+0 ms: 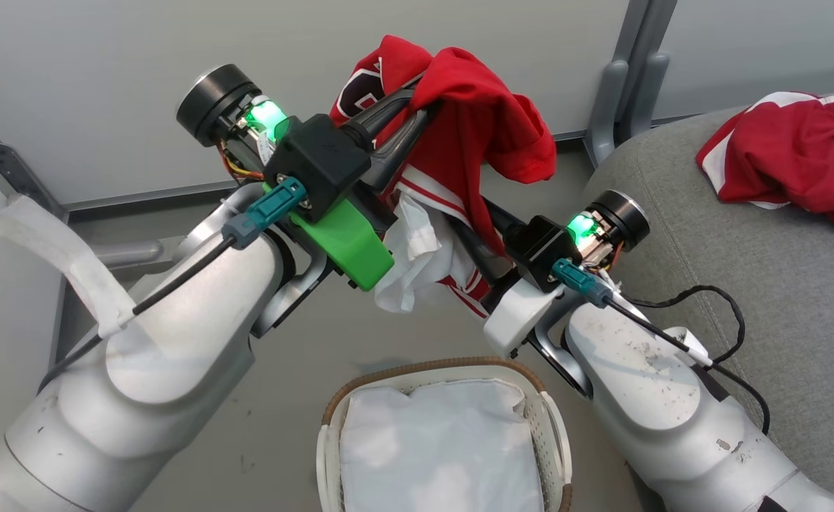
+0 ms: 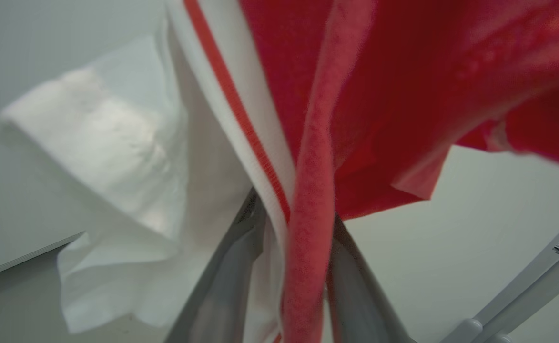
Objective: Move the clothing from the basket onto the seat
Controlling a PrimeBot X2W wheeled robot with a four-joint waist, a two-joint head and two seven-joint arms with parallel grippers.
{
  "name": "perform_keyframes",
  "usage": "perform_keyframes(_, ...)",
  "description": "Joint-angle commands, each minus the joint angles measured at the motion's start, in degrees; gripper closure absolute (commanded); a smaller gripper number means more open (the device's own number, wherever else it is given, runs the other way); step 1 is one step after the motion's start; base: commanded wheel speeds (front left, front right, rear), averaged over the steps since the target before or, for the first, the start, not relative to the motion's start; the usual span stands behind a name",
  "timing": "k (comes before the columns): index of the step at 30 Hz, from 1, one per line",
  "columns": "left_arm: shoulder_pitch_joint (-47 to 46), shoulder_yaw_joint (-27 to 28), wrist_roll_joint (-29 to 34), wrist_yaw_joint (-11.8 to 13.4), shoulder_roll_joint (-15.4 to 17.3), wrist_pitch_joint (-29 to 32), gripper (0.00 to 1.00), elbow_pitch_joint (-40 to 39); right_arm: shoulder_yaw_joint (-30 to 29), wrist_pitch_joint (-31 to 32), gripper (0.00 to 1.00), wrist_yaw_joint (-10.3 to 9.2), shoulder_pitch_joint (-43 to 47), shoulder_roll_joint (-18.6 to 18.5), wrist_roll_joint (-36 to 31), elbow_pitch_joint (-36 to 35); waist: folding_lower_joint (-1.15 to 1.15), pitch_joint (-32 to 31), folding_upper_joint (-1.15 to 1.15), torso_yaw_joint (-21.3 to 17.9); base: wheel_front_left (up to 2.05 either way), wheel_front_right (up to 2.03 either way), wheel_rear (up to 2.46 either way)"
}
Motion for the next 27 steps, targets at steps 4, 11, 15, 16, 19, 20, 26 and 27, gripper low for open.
perform_keyframes(4, 2.2, 1.2, -1.7, 1.1, 1.0, -0.3, 1.00, 0.4, -0.1, -0.1, 1.00, -0.08, -0.8, -0.2, 1.2, -0.1, 0.00, 0.6, 0.66, -0.1, 0.00, 0.00, 0.00)
perform_keyframes(11, 6.6, 3.9, -5.5, 3.1, 1.5, -2.8, 0.50, 2.3, -2.8, -0.1, 1.00, -0.08, 0.0, -0.2, 0.6, -1.3, 0.00, 1.4, 0.66, -0.2, 0.00, 0.00, 0.00)
perform_keyframes(15, 10.0, 4.9, -7.4, 4.2, 1.0, -5.0, 0.00, 3.7, -4.8, -0.1, 1.00, -0.08, 1.0, -0.2, 0.2, -2.5, 0.00, 1.9, 0.66, -0.2, 0.00, 0.00, 0.00)
perform_keyframes(16, 11.2, 5.1, -7.9, 4.5, 0.7, -5.7, 0.00, 4.0, -5.3, -0.1, 1.00, -0.08, 1.3, -0.2, 0.0, -2.8, 0.00, 2.0, 0.66, -0.2, 0.00, 0.00, 0.00)
perform_keyframes(19, 14.7, 5.0, -9.0, 5.0, -0.3, -7.2, 0.00, 4.1, -6.9, -0.1, 1.00, -0.08, 2.0, -0.2, -0.3, -3.9, 0.00, 2.3, 0.66, -0.3, 0.00, 0.00, 0.00)
perform_keyframes(20, 16.0, 4.9, -9.2, 5.2, -0.6, -7.7, 0.00, 4.1, -7.4, -0.1, 1.00, -0.08, 2.3, -0.2, -0.5, -4.2, 0.00, 2.4, 0.66, -0.2, 0.00, 0.00, 0.00)
perform_keyframes(26, 23.6, 5.2, -8.9, 5.5, -2.3, -9.3, 0.00, 5.3, -10.2, -0.1, 1.00, -0.08, 4.2, -0.2, -1.5, -5.1, 0.00, 3.0, 0.66, -0.1, 0.00, 0.00, 0.00)
perform_keyframes(27, 24.4, 5.3, -8.7, 5.3, -2.4, -9.4, 0.00, 5.6, -10.5, -0.1, 1.00, -0.08, 4.4, -0.2, -1.6, -5.1, 0.00, 3.1, 0.66, -0.2, 0.00, 0.00, 0.00)
